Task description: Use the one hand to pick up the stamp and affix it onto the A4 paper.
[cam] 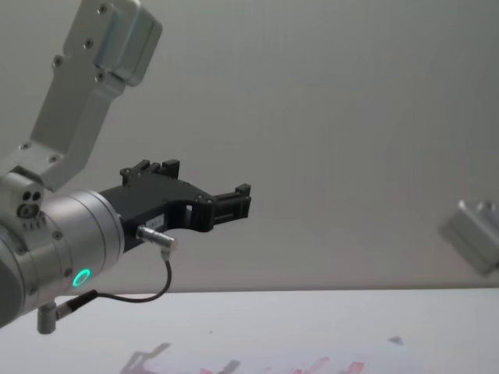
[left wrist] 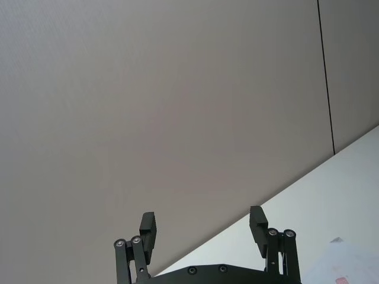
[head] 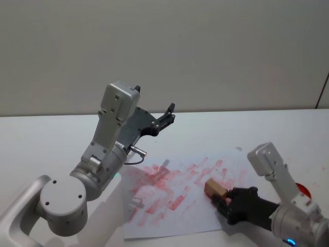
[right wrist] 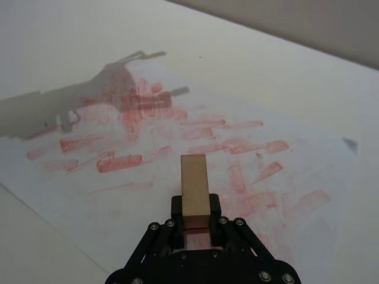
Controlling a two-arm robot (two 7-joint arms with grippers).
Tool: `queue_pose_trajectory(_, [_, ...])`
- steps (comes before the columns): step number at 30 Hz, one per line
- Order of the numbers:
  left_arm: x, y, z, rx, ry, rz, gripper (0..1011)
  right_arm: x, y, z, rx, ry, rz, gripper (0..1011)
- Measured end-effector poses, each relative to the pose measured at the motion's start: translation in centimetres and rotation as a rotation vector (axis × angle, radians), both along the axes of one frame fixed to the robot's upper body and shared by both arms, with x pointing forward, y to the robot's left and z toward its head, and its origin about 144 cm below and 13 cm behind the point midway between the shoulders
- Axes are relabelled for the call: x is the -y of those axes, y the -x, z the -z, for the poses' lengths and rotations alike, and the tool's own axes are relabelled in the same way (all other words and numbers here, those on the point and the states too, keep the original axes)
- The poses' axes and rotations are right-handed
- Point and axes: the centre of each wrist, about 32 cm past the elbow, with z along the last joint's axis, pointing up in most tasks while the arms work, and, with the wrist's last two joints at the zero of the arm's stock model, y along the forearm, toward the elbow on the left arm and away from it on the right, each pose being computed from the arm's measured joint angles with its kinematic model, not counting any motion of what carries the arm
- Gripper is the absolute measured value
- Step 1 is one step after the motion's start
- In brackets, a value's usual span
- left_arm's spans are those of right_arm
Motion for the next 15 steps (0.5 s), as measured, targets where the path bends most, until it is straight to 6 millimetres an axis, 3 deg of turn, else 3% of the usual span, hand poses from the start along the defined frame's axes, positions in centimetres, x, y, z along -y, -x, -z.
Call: queue_pose_trajectory(15, [0.0, 0.0, 0.0, 0.000, 0.000, 0.000, 1001, 1.5, 1.3, -2.5, 0.190, -0.005, 0.094, 216])
